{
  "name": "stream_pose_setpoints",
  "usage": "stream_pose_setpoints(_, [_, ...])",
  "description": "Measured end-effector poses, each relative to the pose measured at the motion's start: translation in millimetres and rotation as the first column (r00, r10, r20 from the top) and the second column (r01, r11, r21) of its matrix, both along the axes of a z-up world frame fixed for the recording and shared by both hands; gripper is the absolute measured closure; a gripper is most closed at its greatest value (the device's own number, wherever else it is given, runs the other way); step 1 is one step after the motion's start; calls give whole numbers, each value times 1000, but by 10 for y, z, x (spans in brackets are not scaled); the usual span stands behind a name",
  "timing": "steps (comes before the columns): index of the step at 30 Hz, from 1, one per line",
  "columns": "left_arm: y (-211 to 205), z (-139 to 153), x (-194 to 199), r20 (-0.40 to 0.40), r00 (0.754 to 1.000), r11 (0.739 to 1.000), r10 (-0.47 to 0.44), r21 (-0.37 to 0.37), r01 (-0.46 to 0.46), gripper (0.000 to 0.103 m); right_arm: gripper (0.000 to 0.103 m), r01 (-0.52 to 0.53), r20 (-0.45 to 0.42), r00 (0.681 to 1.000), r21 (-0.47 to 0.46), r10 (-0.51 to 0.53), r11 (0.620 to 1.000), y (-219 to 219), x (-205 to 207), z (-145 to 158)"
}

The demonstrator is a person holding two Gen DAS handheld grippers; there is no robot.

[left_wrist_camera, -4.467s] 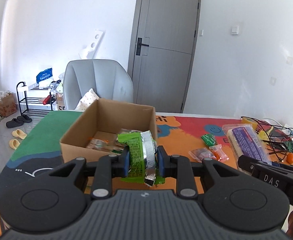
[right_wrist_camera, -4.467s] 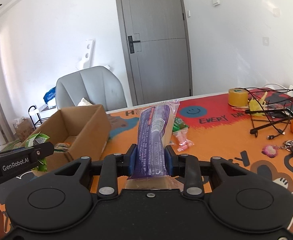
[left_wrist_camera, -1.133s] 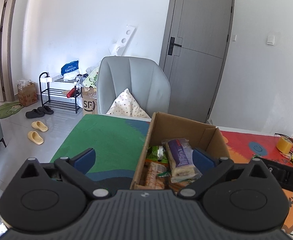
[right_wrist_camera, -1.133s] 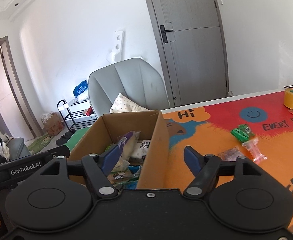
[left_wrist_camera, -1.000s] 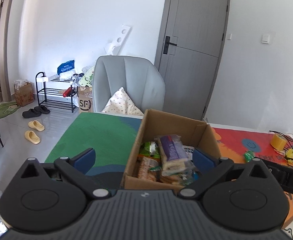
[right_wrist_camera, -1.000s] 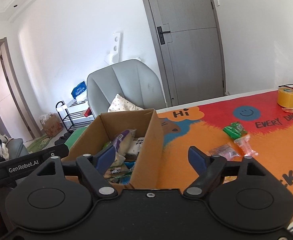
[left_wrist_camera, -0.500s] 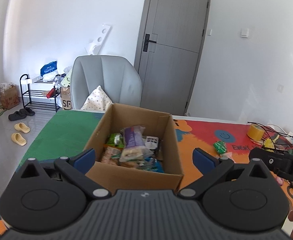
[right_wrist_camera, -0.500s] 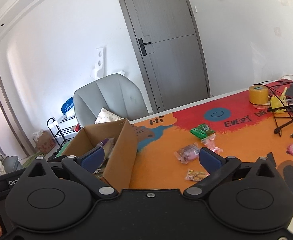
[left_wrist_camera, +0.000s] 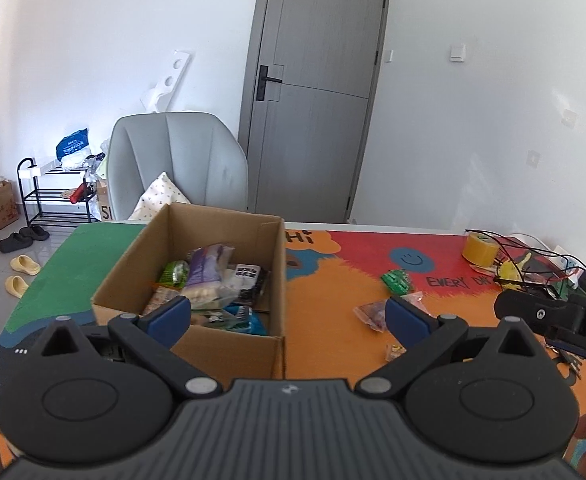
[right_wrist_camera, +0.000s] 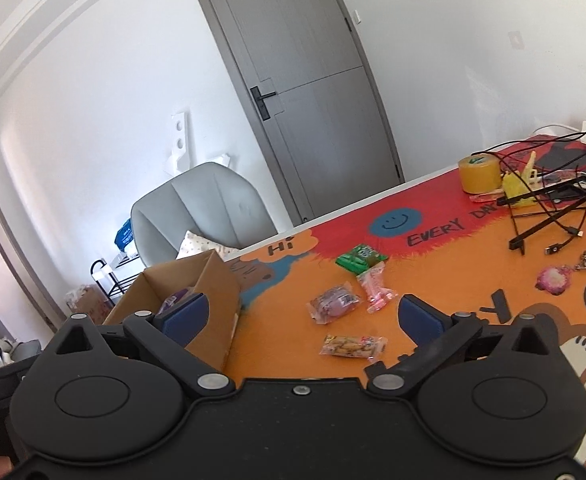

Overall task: Organize snacks
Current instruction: 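Move both tools back from the box toward the remaining small snack bags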

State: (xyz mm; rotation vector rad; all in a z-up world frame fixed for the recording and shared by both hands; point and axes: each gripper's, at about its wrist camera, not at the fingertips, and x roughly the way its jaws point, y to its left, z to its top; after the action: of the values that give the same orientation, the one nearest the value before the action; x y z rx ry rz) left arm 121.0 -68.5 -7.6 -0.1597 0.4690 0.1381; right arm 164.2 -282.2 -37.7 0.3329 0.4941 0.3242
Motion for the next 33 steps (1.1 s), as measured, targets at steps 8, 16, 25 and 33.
stream_pose_setpoints(8, [-234, -94, 101, -7, 999, 999, -48, -10, 48, 0, 1, 39, -15, 999, -4, -39, 999, -199, 40, -120])
stream_pose_setpoints(16, [-455, -272, 279, -31, 996, 997, -80, -17, 79, 1, 15, 61, -48, 997, 3, -61, 998, -362, 132, -275])
stream_pose_setpoints(25, [-641, -479, 532, -77, 994, 997, -76, -24, 75, 1, 20, 92, -90, 992, -4, -92, 996, -539, 256, -469])
stream_pose_setpoints(33, [-825, -691, 743, -104, 984, 990, -143, -27, 141, 1, 20, 125, -133, 983, 4, -123, 992, -721, 372, -648])
